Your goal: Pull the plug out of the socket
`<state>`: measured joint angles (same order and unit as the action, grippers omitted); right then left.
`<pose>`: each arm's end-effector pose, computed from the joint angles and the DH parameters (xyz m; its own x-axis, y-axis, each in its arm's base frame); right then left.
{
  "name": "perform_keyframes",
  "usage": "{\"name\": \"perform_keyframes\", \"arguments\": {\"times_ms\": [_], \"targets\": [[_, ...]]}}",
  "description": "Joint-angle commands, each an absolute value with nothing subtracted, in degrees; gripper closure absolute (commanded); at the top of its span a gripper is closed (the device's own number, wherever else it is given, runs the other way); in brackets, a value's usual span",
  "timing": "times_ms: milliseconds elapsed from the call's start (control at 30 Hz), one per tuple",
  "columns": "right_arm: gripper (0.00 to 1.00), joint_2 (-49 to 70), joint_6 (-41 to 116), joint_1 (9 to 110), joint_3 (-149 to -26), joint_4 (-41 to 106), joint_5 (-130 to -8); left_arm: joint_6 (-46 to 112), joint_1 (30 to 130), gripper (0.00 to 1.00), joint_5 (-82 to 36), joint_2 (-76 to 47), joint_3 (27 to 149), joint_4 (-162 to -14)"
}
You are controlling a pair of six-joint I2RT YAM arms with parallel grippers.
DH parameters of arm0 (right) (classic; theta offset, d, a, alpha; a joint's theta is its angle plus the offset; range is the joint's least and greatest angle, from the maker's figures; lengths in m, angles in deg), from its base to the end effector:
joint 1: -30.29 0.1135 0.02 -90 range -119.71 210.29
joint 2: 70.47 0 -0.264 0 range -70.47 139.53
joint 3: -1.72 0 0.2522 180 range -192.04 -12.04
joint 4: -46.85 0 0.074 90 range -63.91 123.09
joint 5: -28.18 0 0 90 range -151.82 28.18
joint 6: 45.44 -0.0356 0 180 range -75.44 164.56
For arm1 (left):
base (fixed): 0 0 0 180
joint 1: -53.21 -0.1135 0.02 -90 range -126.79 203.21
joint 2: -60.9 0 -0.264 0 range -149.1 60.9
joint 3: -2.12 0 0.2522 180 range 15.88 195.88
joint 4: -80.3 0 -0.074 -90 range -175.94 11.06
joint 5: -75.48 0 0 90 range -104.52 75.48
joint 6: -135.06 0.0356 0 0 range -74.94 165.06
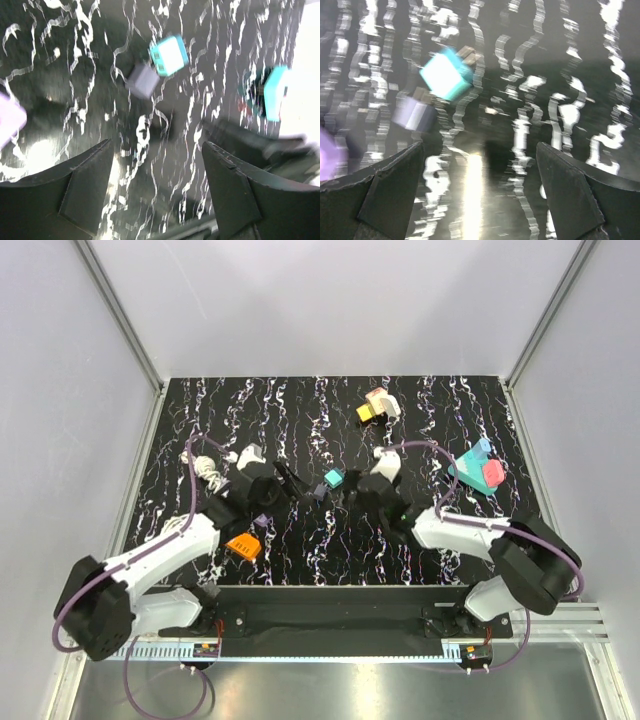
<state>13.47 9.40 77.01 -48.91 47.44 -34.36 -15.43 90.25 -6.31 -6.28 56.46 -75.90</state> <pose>0.2120 0.2011 0.1804 -0.5218 0.1912 -0.8314 -0.0973 0.9549 0.2807 0.2035 -0.1472 0.2356 -0.6739 -0.5705 -0.4694 -0.1659 0.7360 -0.6563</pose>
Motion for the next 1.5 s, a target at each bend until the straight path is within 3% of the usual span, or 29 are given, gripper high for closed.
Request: {"name": "perform_keyframes", "arguments": {"times_ms": [0,400,633,700,967,1267,1467], "targets": [[0.0,11.1,4.2,76.7,-58.3,26.6,-37.6,-14.1,93.0,0.23,-4.4,-1.2,54.3,-73.7],[0.0,-10.3,10.3,76.5,-56.4,11.4,-45.1,-13.7,109.8,0.23,-4.9,4.7,58.9,-71.9],[0.0,-15.7,4.0,76.3,-54.1,7.0,-42.0,-2.6,110.2,0.23,-4.5,6.0,64.4,-66.6],[0.0,-16.3,2.5,76.0,-53.7,7.1,-39.4,1.6,110.0,0.19,-3.9,6.0,65.4,-66.7],[0.0,-11.8,7.4,68.5,-61.3,7.8,-33.5,9.2,100.9,0.14,-17.0,-0.6,64.0,-78.7],[0.0,1.9,12.7,49.2,-68.5,18.1,-48.5,15.2,91.7,0.14,-24.8,-10.6,71.9,-82.2],[0.0,13.2,13.2,43.7,-75.0,25.3,-53.1,18.2,88.2,0.14,-26.6,-17.9,76.7,-87.3]]}}
